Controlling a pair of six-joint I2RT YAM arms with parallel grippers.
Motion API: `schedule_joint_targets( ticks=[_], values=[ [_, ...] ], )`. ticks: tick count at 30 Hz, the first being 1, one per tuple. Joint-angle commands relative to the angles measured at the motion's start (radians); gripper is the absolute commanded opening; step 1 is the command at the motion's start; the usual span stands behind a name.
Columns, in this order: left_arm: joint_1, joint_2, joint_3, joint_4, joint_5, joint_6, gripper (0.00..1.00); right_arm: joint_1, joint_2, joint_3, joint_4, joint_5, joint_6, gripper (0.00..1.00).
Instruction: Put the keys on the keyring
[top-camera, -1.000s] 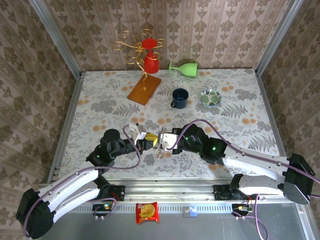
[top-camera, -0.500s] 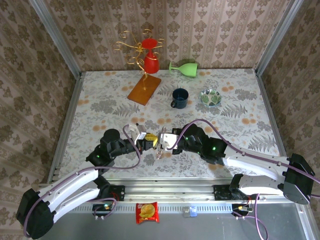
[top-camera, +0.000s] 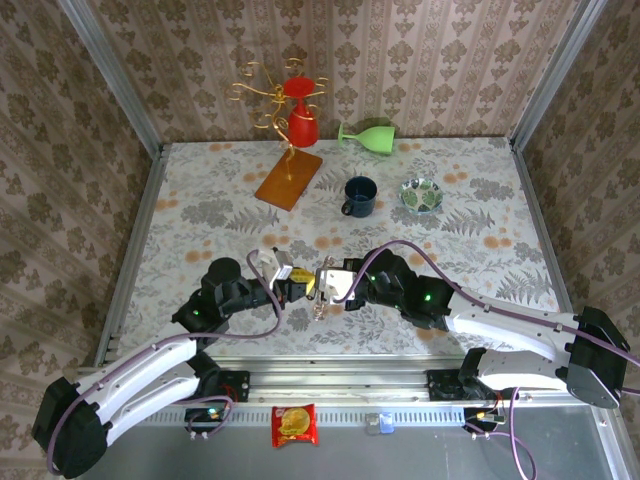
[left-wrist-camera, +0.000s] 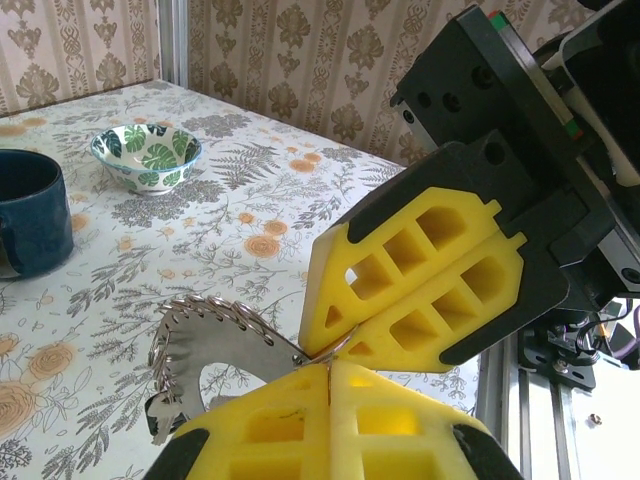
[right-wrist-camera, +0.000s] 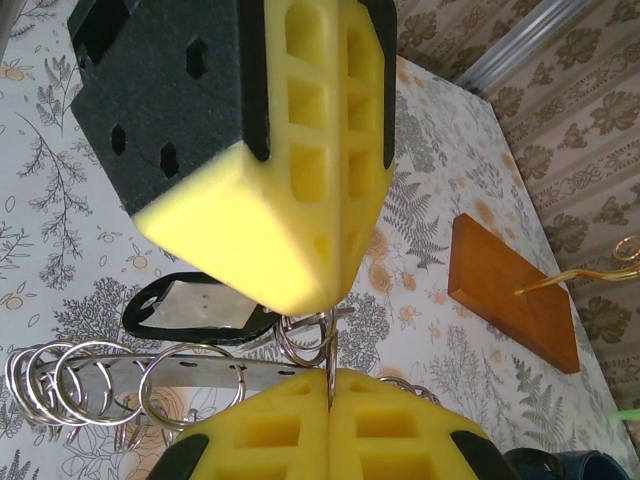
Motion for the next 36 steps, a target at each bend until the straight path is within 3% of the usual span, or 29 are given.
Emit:
schedule_joint_targets(
  ticks=[1,24,36],
  values=[
    [0.020,0.008,0.028,-0.011,-0.028,-0.006,0.00,0.033,-0.022,0.009,0.022,-0.057,-0.034,0.00],
    [0.026,0.011,0.039,0.001,0.018,-0.011,0.00,0.089,0.027,0.045,-0.051,-0.002,-0.127,0.00],
    [0.058,0.006,0.040,-0.048,-0.033,-0.015,0.00,0.098,0.006,0.028,-0.055,0.003,-0.128,0.00]
  ],
)
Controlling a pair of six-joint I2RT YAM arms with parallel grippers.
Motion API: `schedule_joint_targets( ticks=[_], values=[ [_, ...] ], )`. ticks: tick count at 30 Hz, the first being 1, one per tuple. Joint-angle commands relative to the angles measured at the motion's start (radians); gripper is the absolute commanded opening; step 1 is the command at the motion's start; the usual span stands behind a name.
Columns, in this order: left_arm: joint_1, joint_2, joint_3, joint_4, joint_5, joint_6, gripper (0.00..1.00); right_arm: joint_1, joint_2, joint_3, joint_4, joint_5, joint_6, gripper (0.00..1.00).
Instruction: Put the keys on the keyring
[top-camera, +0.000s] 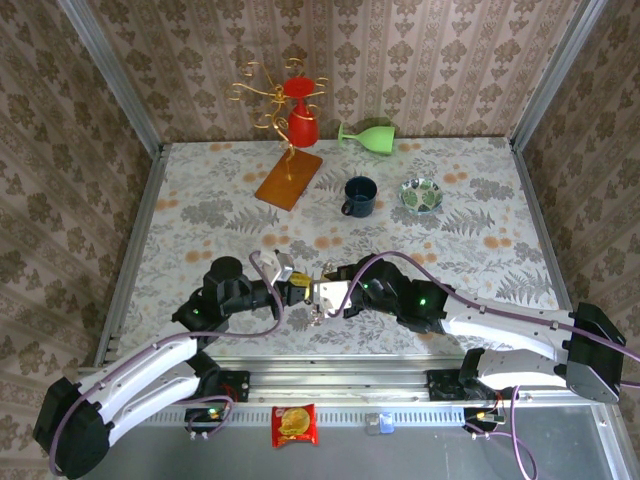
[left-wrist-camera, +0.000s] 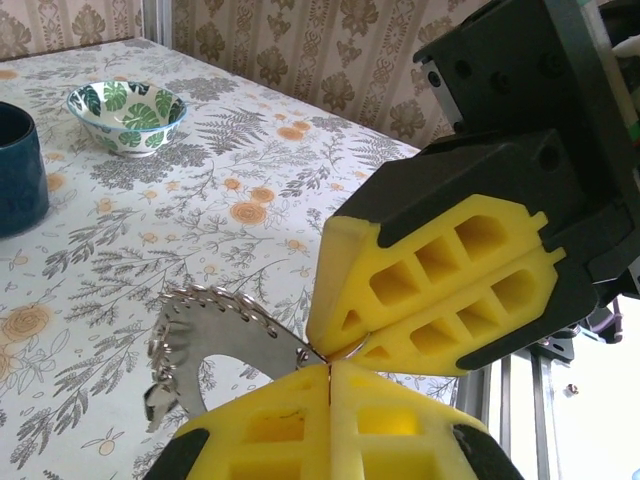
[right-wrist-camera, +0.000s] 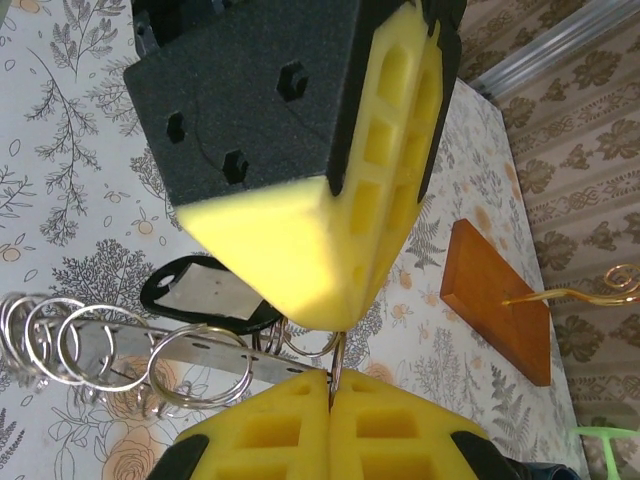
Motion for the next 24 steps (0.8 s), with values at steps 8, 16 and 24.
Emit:
schedule_joint_targets(
  ticks=[8,16,24],
  values=[
    [0.046,0.000,0.030,0.031,-0.068,-0.040,0.00,0.035,-0.043,-0.001,-0.023,-0.062,0.004,0.00],
    [0.048,0.012,0.025,0.099,0.000,-0.064,0.00,0.035,-0.008,0.001,-0.003,-0.047,0.016,0.00],
    [0.048,-0.016,0.003,0.081,-0.028,-0.073,0.00,-0.005,0.068,0.015,0.050,0.010,0.130,0.00]
  ],
)
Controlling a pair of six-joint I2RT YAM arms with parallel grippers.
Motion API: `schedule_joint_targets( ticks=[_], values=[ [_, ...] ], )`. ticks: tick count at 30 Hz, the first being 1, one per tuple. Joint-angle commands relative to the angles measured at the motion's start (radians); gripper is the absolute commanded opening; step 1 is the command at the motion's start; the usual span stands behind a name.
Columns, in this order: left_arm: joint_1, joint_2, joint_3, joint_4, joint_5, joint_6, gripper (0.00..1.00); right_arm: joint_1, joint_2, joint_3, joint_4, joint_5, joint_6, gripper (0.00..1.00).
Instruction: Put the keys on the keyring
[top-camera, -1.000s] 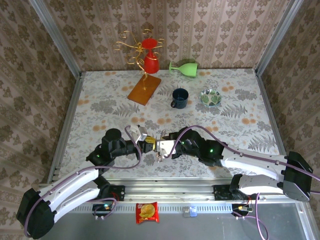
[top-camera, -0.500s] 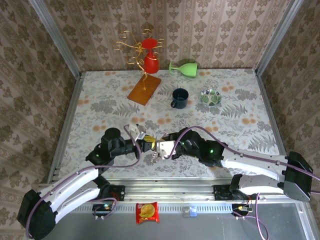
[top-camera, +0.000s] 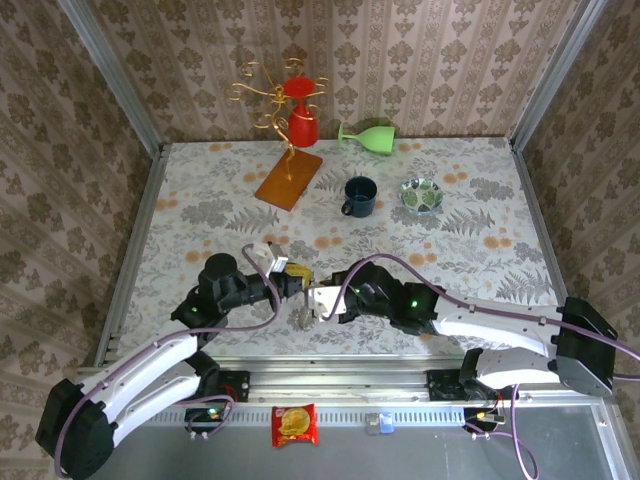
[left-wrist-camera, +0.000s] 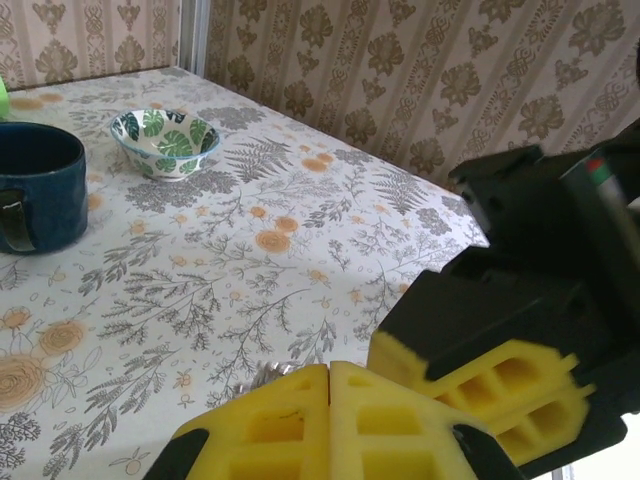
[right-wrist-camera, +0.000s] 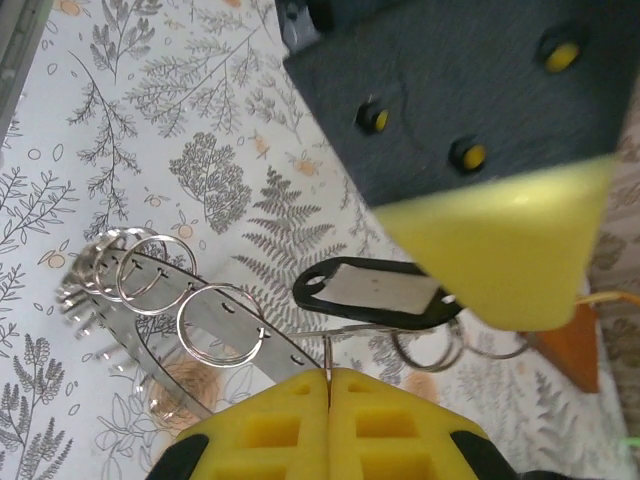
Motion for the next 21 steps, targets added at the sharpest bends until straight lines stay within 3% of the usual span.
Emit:
schedule_joint_targets(
  ticks=[1,7,10,21],
  values=[
    [0.003,-0.040,0.006,-0.028,-0.064,0.006,0.00,-0.027,0.009,0.010,0.051,0.005,0.083,0.00],
    [0.006,-0.088,0.045,-0.279,-0.398,0.068,0.00,-0.099,-0.023,-0.032,0.094,-0.074,0.163,0.00],
    [0.019,-0.059,0.069,-0.374,-0.508,0.059,0.00,-0.129,-0.028,-0.050,0.120,-0.119,0.188,0.00],
    [0.082,0.124,0.084,-0.414,-0.440,-0.007,0.00,-0.208,-0.022,-0.060,0.127,-0.252,0.254,0.00]
  ],
)
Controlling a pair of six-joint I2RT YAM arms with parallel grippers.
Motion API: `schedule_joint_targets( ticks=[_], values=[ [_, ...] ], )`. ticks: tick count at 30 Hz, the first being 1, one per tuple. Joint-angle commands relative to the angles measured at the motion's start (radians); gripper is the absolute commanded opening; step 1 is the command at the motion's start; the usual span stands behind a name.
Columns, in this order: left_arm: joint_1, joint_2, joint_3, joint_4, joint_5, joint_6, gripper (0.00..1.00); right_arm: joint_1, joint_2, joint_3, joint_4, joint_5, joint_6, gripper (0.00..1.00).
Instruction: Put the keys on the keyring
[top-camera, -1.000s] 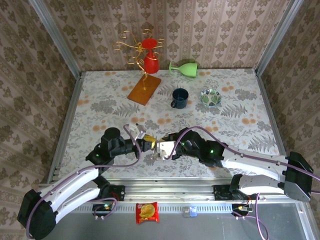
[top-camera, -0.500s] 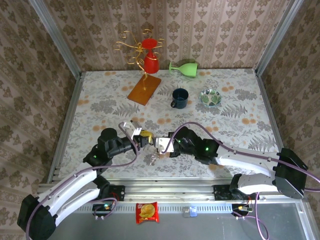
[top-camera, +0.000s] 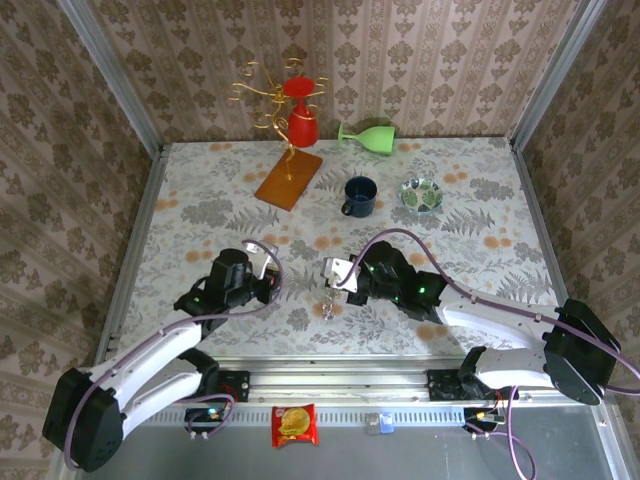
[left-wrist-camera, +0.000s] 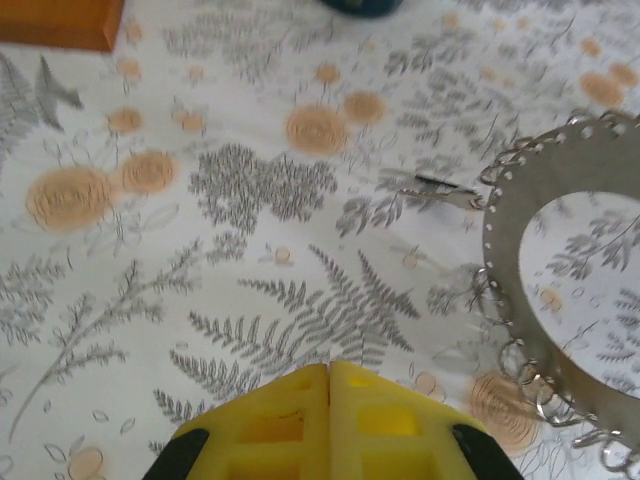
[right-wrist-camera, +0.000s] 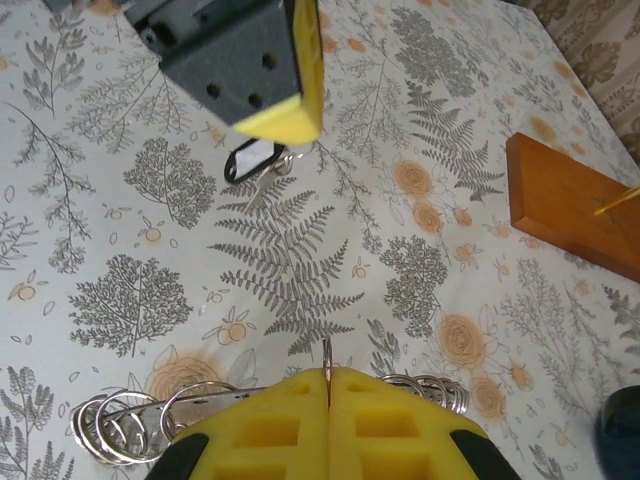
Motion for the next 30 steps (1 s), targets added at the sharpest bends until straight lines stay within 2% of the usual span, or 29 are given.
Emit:
schedule_joint_targets(
  ticks=[1,6,12,22,30],
  values=[
    [0.013,0.027,0.034,-0.012,0.029,-0.024,0.00,-0.017,-0.009,0.015,0.031,-0.063,0.039,0.00],
    [0.019,0.037,0.032,-0.003,0.033,-0.028,0.00,-0.022,0.065,0.089,-0.052,-0.045,0.057,0.00],
    [0.022,0.003,0.036,-0.048,-0.047,-0.040,0.00,-0.023,0.157,0.204,-0.110,-0.030,0.079,0.00],
    [0.025,-0.032,0.018,-0.086,-0.092,-0.066,0.00,-0.023,0.333,0.337,-0.219,-0.027,0.056,0.00],
    [0.032,-0.050,0.012,-0.100,-0.234,-0.134,0.00,-0.024,0.519,0.503,-0.299,-0.019,0.035,0.00]
  ],
)
